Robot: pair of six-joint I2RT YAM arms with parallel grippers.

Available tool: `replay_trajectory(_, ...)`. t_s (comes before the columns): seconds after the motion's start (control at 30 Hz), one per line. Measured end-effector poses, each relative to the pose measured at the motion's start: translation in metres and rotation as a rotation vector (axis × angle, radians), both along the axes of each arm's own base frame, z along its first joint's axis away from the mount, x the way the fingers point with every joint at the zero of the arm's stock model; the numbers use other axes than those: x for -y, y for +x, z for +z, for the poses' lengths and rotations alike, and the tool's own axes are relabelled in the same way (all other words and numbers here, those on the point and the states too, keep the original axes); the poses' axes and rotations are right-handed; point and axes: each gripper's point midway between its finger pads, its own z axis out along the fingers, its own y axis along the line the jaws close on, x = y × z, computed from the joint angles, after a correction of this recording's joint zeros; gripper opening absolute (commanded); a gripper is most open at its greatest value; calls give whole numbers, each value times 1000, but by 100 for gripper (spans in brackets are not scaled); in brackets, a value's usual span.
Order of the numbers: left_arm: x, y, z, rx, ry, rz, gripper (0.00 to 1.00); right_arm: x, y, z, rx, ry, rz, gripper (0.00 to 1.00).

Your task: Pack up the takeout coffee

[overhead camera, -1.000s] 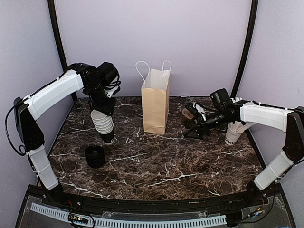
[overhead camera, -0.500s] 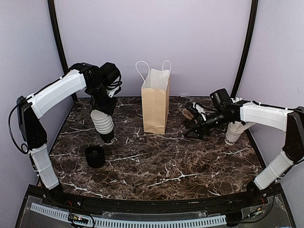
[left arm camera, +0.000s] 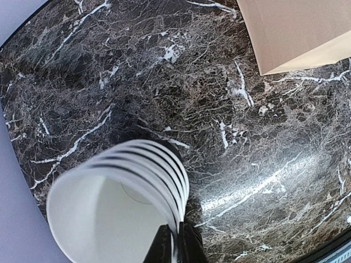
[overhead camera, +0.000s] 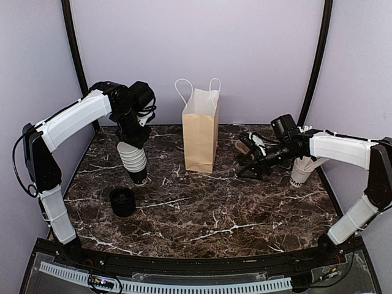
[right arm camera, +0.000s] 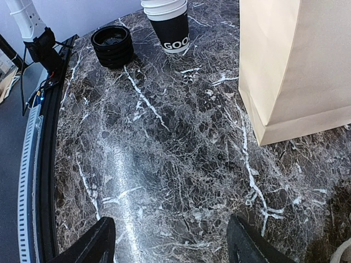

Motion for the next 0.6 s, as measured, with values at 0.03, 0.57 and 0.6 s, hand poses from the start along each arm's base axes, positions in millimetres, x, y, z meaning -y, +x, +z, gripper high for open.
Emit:
replay_trajectory(0.03, 0, 0, 0, -1, 1, 0, 7, 0, 0, 0, 1, 0, 0, 71)
replay_trajectory(0.57, -17, 15, 20, 84, 78, 5, 0, 0, 0, 0, 11, -2, 7, 70)
replay_trajectory(0.6, -19, 17, 22, 94, 83, 1, 0, 0, 0, 0, 11, -3, 6, 70)
